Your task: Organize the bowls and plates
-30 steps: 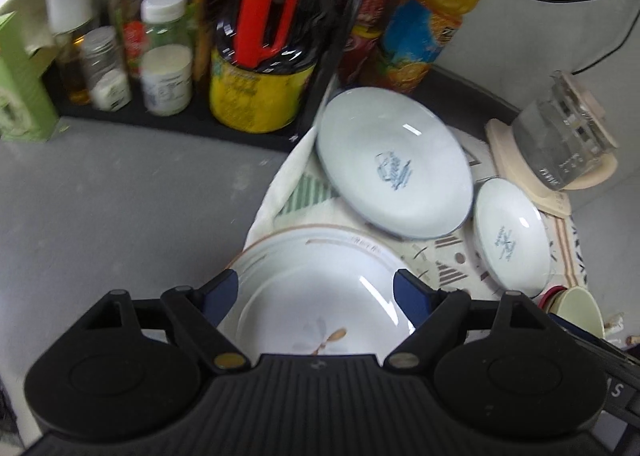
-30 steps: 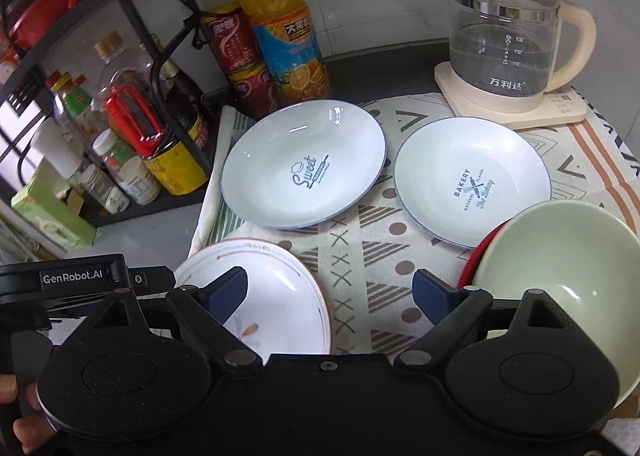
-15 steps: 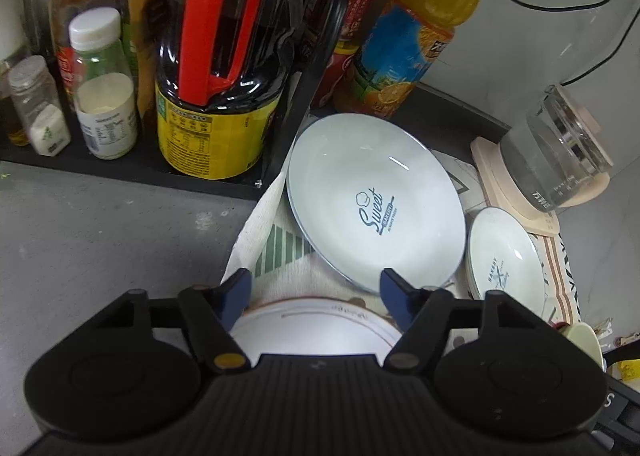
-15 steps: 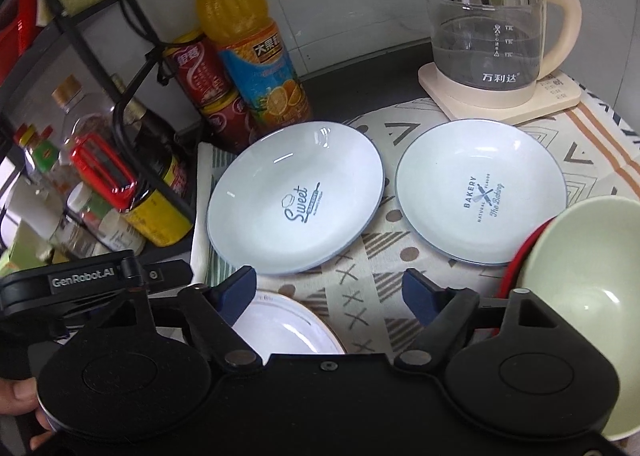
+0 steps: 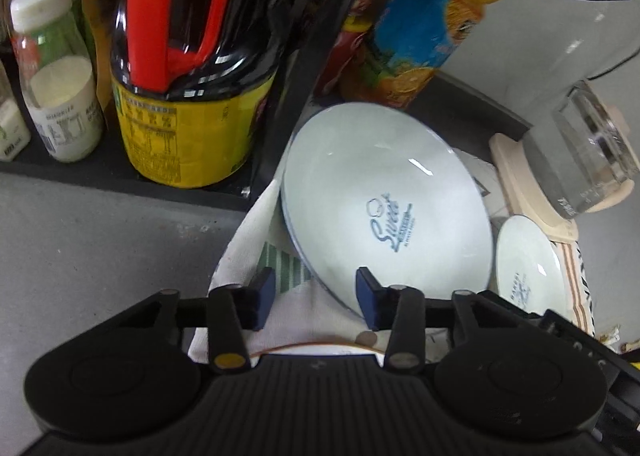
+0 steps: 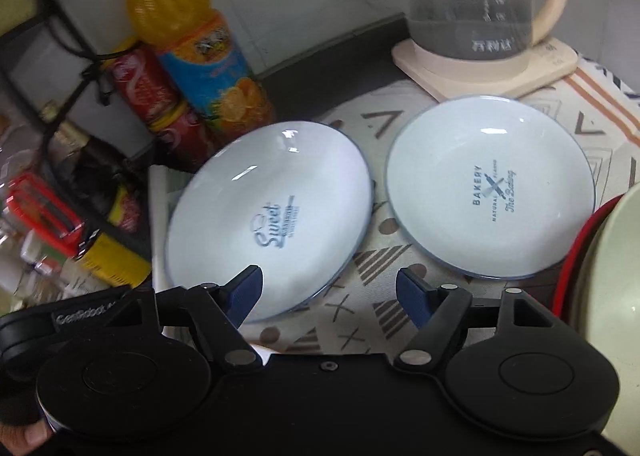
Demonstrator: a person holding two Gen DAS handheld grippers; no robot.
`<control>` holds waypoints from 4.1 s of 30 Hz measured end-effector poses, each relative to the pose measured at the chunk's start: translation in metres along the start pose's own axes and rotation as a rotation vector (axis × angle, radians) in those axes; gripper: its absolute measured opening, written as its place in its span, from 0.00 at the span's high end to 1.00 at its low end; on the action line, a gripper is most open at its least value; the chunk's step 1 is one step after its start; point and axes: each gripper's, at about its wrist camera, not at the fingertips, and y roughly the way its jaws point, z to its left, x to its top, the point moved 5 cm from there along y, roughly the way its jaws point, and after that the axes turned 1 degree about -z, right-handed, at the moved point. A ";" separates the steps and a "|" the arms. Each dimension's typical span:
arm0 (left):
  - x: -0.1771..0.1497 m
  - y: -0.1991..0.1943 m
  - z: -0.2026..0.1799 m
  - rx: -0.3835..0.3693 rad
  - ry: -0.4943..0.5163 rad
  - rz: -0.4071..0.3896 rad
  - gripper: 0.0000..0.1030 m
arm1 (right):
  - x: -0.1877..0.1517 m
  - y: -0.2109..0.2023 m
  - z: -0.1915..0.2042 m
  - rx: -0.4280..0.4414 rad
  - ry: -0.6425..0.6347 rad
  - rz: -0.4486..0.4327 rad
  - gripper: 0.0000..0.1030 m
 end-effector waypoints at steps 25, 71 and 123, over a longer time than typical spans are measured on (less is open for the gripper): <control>0.007 0.039 0.001 -0.023 -0.046 -0.008 0.87 | -0.004 0.059 -0.004 0.030 0.096 0.048 0.83; -0.076 -0.092 -0.001 0.042 -0.119 -0.138 0.87 | -0.041 -0.056 0.006 0.134 -0.160 0.000 0.85; -0.184 -0.129 0.014 0.119 -0.226 -0.100 0.84 | -0.111 -0.096 -0.025 0.191 -0.318 0.064 0.85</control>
